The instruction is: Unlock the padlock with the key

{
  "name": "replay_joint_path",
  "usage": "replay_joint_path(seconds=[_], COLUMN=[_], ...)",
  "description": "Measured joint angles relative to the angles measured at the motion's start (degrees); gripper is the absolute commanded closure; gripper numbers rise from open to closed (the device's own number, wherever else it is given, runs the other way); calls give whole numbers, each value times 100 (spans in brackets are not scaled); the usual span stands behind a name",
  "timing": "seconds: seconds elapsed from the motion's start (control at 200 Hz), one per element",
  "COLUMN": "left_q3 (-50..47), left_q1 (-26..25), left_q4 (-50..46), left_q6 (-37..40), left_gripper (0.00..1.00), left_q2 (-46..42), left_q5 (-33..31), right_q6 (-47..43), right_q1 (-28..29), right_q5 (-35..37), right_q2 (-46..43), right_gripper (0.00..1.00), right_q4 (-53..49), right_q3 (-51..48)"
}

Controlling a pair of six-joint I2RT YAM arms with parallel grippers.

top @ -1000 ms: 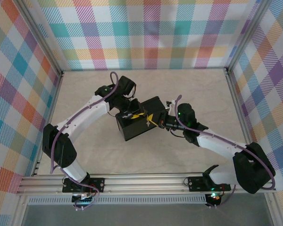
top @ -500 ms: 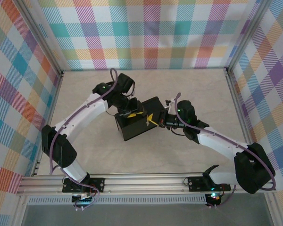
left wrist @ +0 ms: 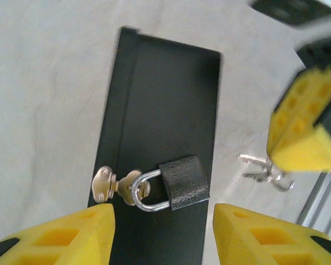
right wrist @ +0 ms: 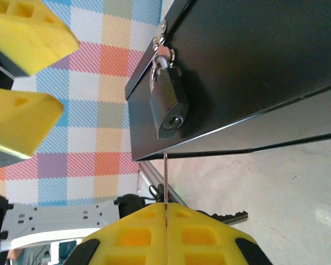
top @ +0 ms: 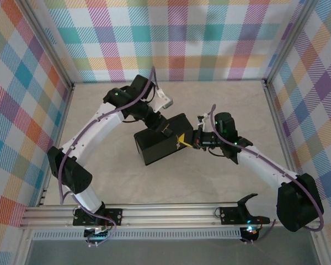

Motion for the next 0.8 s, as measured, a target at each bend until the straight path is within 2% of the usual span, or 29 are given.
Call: replay_joint_path(seconds=[0.18, 0.36, 0.575, 0.8], left_q3=[256, 901, 1095, 1110], left_q1=[66, 129, 409, 487], left_q4=[-50, -529, -1121, -1447], left_q6=[2492, 4225, 5421, 6015], left_gripper=[42, 42, 41, 43], left_q2=[127, 750, 1408, 1585], left_q5=[949, 1585, 1941, 2041], right_q6=[-463, -691, -918, -1145], right_q1=[-142, -282, -426, -485], right_q5=[-605, -1082, -1403, -1532], right_q2=[136, 415, 577, 579], right_gripper=[100, 100, 100, 100], right_q4=[-358, -476, -726, -1005], right_q3=[282, 284, 369, 566])
